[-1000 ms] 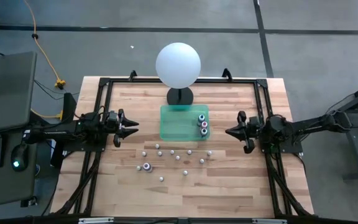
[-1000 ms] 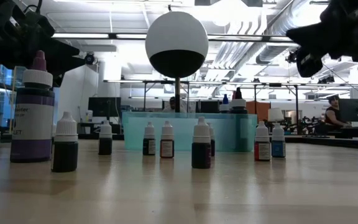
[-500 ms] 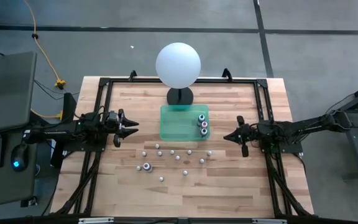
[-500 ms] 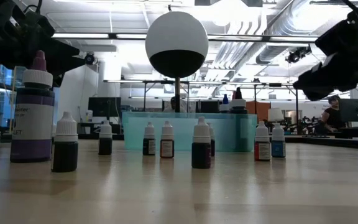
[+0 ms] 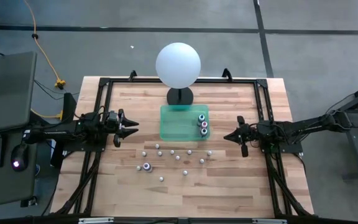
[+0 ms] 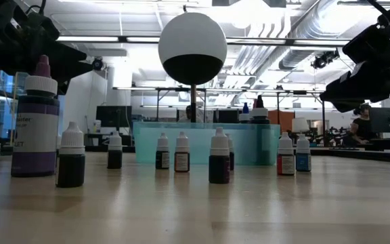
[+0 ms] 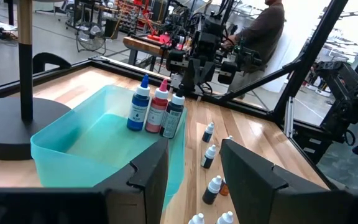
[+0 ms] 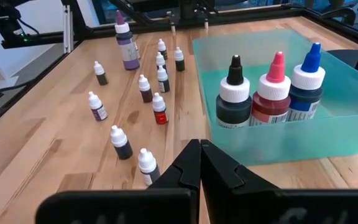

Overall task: Pick & Place food coloring
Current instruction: Put the large purple food coloring bottle into the bin

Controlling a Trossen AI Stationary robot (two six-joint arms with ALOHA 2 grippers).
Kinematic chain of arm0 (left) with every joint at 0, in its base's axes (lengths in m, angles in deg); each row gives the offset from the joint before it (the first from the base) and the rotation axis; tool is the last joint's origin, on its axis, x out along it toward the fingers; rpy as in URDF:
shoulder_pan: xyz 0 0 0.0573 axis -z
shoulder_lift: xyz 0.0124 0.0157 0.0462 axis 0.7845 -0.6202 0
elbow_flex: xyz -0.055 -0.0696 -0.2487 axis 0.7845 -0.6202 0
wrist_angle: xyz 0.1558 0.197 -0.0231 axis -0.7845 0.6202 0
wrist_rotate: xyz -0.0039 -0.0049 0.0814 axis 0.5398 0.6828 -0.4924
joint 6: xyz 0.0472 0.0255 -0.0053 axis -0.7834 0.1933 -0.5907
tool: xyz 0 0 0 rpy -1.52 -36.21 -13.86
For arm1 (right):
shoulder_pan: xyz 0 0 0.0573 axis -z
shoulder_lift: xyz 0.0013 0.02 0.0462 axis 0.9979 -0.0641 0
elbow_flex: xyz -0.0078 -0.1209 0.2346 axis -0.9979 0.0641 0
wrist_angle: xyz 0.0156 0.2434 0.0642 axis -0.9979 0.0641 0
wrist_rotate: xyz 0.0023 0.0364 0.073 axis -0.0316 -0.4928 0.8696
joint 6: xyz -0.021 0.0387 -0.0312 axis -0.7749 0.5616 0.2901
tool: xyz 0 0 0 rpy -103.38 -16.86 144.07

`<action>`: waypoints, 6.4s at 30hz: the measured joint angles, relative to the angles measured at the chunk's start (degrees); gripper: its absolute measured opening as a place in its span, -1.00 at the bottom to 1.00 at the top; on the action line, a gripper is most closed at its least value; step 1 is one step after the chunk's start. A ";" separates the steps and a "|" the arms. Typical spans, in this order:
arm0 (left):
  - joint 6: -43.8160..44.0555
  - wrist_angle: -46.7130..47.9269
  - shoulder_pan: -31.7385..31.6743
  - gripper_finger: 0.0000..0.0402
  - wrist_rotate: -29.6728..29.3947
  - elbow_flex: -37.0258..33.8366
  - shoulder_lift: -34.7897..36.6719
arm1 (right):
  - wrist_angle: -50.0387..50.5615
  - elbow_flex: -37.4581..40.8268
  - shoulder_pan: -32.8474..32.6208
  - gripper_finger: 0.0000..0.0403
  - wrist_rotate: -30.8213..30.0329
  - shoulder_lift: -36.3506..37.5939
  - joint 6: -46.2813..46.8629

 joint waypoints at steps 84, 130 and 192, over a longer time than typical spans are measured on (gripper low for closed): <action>20.56 55.26 33.69 0.26 -8.95 67.71 -74.68 | 0.00 0.02 -0.02 -1.00 0.04 -0.02 -0.03; 15.84 49.18 32.21 0.26 -6.13 63.30 -85.24 | -0.02 0.02 -0.02 -1.00 0.02 -0.02 -0.02; 16.11 48.04 32.19 -0.28 -5.46 63.83 -89.02 | 0.02 0.02 -0.02 -1.00 0.04 -0.02 -0.02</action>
